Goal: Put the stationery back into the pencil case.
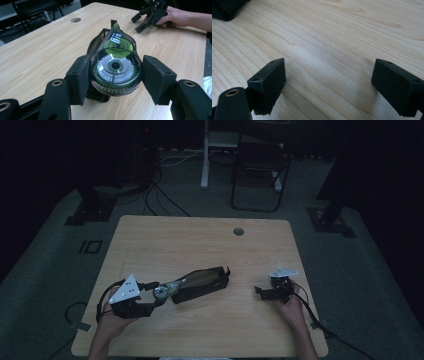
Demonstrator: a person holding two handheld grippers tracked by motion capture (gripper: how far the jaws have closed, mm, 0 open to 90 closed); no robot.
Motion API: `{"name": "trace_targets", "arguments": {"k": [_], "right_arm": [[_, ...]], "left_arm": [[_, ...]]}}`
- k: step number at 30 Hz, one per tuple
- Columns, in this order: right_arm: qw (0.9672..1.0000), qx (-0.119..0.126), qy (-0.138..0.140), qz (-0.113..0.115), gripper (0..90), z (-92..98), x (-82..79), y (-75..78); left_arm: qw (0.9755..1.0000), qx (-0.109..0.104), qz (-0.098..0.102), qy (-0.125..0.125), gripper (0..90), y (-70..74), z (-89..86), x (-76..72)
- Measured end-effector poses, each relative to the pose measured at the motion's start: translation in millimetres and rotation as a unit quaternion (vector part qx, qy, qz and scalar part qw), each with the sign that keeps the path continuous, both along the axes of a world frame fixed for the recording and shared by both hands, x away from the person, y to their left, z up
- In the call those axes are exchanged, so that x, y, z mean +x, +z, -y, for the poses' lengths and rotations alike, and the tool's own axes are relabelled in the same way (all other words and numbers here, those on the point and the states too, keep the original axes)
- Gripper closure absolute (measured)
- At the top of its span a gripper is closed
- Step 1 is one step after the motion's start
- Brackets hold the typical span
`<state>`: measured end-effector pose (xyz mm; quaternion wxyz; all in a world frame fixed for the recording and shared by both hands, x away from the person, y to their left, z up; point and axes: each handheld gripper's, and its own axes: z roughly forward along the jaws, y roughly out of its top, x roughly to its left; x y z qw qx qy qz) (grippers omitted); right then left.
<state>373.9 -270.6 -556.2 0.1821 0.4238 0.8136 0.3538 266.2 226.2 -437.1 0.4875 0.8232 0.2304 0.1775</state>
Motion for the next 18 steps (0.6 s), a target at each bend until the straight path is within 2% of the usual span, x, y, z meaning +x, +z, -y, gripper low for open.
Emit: {"name": "trace_targets", "arguments": {"k": [18], "right_arm": [[1.0000, 0.000, 0.000, 0.000, 12.1, 0.0, 0.0, 0.0]], "left_arm": [[1.0000, 0.002, 0.008, 0.000, 41.5, 9.9, 3.3, 8.3]]}}
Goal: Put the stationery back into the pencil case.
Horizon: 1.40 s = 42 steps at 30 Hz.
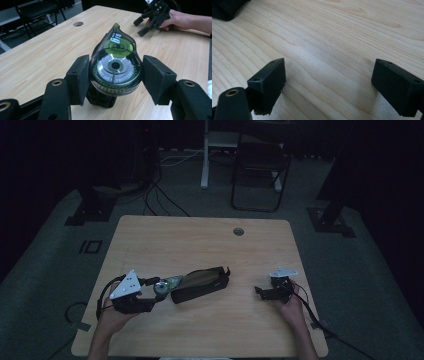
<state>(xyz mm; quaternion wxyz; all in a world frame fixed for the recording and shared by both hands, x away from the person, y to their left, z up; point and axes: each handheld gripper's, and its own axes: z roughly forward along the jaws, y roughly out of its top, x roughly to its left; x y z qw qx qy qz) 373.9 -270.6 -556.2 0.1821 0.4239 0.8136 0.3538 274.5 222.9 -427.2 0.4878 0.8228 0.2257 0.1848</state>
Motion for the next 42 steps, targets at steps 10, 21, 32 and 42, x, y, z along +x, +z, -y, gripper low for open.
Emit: {"name": "trace_targets", "arguments": {"k": [10, 21, 32, 42], "right_arm": [[1.0000, 0.000, 0.000, 0.000, 12.1, 0.0, 0.0, 0.0], [1.0000, 0.000, 0.000, 0.000, 12.1, 0.0, 0.0, 0.0], [1.0000, 0.000, 0.000, 0.000, 12.1, 0.0, 0.0, 0.0], [1.0000, 0.001, 0.001, 0.000, 12.1, 0.2, 0.6, 0.0]], "left_arm": [[1.0000, 0.001, 0.004, -0.003, 41.5, 4.0, 3.7, 4.2], [0.9999, -0.001, 0.007, -0.007, 41.5, 7.9, 8.5, 9.1], [0.9999, -0.001, 0.010, -0.012, 41.5, 11.7, 14.4, 14.2], [0.9999, -0.004, 0.008, -0.014, 41.5, 12.8, 19.6, 22.5]]}}
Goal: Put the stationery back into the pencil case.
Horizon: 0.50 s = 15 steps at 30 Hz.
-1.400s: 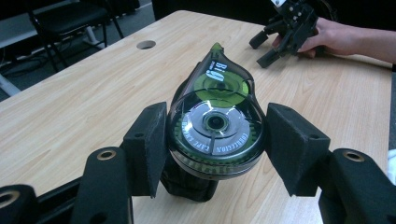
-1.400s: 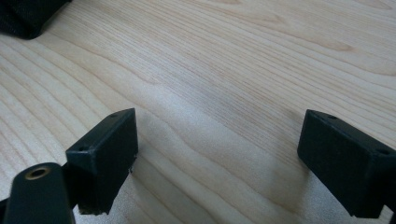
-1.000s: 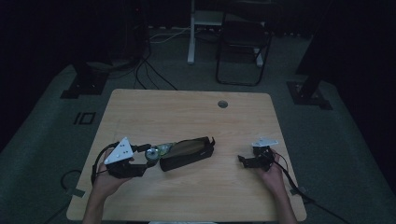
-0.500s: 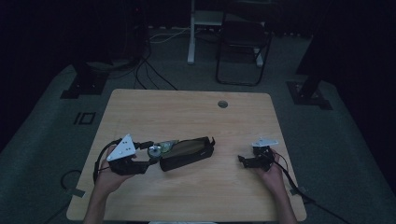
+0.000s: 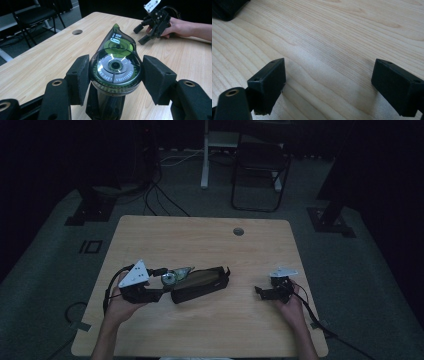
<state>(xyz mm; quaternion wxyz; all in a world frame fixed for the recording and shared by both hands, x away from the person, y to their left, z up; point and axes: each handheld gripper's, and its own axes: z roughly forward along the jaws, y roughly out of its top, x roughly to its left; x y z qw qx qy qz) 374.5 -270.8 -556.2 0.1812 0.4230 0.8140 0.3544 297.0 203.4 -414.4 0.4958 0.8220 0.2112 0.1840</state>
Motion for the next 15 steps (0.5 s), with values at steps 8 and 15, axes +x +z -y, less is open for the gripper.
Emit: {"name": "trace_targets", "arguments": {"k": [8, 15], "right_arm": [[1.0000, 0.000, 0.000, 0.000, 12.1, 0.0, 0.1, 0.0], [1.0000, 0.000, 0.001, 0.000, 12.1, 0.1, 0.2, 0.0]], "left_arm": [[1.0000, 0.003, -0.002, -0.005, 41.5, -0.4, 7.5, 4.8], [1.0000, 0.000, -0.003, -0.007, 41.5, 0.4, 10.8, 8.9]]}}
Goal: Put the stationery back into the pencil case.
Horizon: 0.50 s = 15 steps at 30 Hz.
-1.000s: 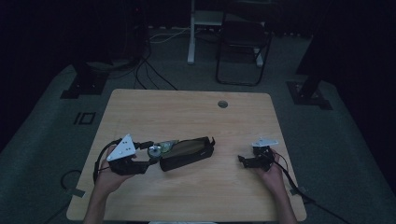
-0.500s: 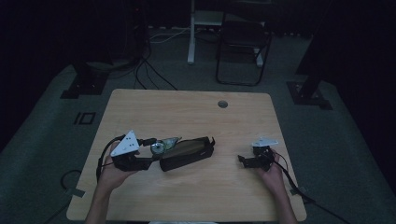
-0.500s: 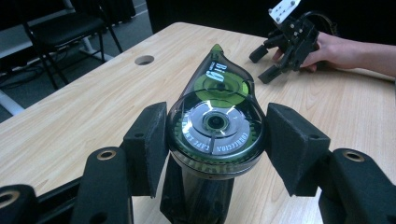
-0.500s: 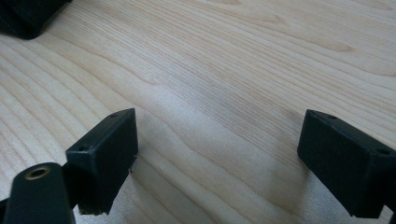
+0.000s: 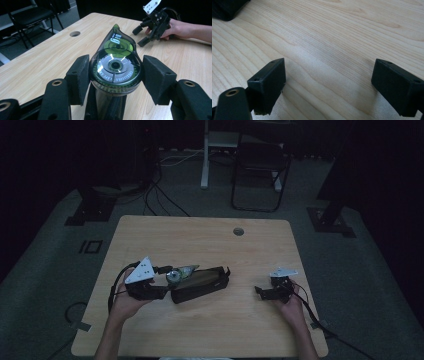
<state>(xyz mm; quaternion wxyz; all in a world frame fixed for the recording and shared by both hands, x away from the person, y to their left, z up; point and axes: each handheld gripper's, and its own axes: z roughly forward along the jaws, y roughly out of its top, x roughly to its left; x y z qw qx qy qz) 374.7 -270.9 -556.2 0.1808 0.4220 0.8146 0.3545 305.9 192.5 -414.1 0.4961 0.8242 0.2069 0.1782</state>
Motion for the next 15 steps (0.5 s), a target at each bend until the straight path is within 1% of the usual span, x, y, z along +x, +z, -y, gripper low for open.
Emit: {"name": "trace_targets", "arguments": {"k": [15], "right_arm": [[1.0000, 0.000, 0.002, 0.000, 12.1, 0.2, 0.4, 0.0]], "left_arm": [[1.0000, 0.001, -0.001, -0.005, 41.5, -0.4, 9.9, 7.1]]}}
